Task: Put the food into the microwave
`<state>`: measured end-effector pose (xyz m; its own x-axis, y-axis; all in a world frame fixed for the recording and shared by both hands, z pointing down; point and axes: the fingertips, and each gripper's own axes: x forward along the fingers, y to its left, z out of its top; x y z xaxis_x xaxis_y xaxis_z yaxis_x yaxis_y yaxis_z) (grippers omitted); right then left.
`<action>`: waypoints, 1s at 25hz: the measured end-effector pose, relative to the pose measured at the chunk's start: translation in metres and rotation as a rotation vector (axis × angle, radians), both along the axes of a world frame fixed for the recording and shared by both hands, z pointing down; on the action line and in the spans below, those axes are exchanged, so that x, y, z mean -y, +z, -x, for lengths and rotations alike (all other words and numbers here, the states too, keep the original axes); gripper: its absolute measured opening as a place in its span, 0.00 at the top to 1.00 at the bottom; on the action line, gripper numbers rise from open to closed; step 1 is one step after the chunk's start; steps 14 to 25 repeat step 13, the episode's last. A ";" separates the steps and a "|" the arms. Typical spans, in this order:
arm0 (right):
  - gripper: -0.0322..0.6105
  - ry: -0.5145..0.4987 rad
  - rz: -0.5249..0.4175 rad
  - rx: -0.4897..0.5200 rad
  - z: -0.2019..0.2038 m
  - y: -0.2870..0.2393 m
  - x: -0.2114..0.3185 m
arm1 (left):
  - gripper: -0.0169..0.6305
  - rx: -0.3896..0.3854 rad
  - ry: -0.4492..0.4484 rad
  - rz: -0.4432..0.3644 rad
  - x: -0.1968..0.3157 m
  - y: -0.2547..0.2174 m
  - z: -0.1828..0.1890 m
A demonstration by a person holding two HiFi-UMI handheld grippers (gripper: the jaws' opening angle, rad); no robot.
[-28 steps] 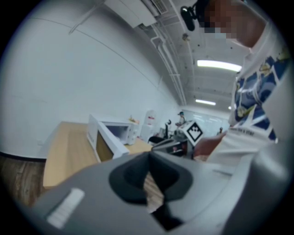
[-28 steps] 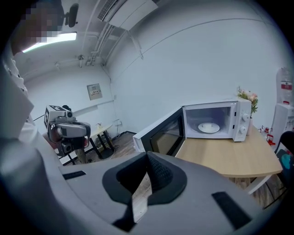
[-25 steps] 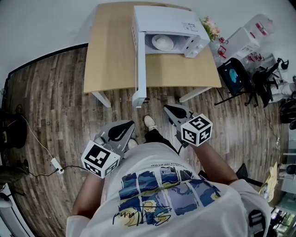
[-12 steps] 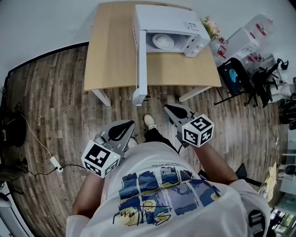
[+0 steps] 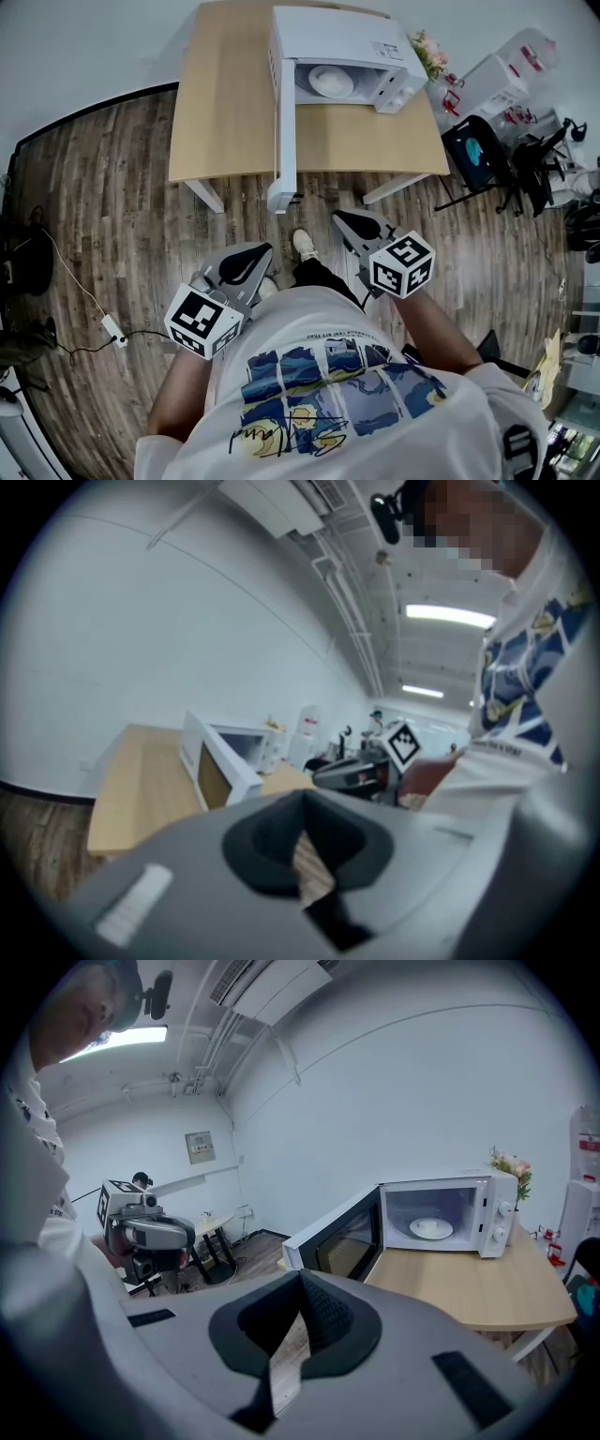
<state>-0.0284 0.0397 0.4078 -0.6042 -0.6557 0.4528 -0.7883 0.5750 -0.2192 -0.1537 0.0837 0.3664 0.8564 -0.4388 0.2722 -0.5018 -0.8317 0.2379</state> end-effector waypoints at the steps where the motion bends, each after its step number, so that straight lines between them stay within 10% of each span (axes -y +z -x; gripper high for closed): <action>1: 0.94 -0.001 0.001 0.001 -0.001 0.000 0.001 | 0.96 0.001 -0.001 0.001 0.001 0.001 -0.001; 25: 0.94 -0.018 0.003 0.011 -0.015 0.000 0.034 | 0.96 -0.016 -0.022 0.000 0.031 -0.010 -0.013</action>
